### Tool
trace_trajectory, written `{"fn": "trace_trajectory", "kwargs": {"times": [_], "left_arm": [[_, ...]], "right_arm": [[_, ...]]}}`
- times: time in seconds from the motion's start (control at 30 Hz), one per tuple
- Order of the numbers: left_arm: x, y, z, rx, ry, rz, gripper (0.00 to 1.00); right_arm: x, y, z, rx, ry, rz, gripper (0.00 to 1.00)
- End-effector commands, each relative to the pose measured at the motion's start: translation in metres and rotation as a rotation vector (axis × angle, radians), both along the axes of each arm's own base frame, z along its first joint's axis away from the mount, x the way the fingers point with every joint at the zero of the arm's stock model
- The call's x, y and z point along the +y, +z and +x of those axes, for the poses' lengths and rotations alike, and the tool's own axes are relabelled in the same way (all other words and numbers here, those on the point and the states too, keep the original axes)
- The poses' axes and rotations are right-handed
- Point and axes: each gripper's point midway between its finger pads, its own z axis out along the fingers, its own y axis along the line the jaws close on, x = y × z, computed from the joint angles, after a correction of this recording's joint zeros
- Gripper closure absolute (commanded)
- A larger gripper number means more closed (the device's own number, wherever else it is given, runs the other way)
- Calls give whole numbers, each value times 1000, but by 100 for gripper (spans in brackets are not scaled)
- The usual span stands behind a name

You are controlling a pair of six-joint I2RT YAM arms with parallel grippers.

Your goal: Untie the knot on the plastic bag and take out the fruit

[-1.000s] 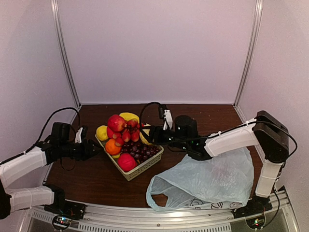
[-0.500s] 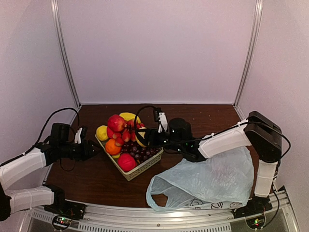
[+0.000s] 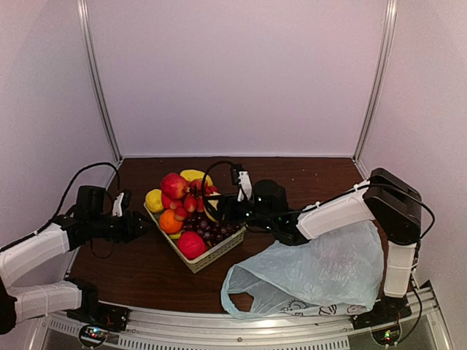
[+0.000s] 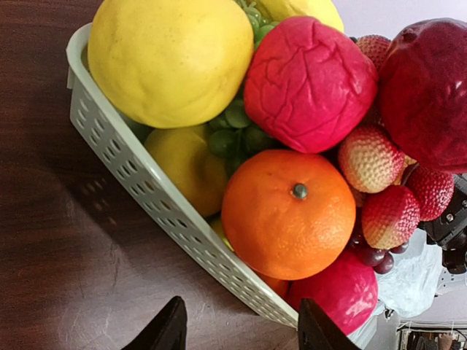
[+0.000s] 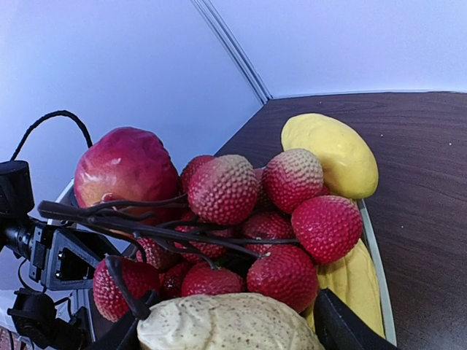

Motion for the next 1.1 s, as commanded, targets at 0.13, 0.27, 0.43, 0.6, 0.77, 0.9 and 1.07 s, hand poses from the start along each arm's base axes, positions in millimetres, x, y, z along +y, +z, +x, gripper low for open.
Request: {"fn": "trace_trajectory", "kwargs": {"times": [0.13,0.27,0.43,0.6,0.77,0.9,1.07], "left_arm": [[-2,6,3,-27,-5,-12,48],[-1,5,3,-26,-4,-10,48],[-1,5,2,-27,-6,-10,48],[-1,4,1,-24,-4,-10,48],[-1,5,0,-25,-4,-11,48],[-1,5,0,-26,-2,-11,48],[-1,6,0,-25,-2,-13,48]], "right_arm": [[-2,-19,-10,9,18,-71,23],[-2,-13,-10,-7,22,-76,12],[-2,-10,-11,-17,28,-80,9],[-4,-11,-10,-21,20,-88,8],[-11,-9,-9,-24,-3,-90,8],[-16,-7,-9,-27,-15,-91,6],[-22,-7,-6,-21,-34,-85,6]]}}
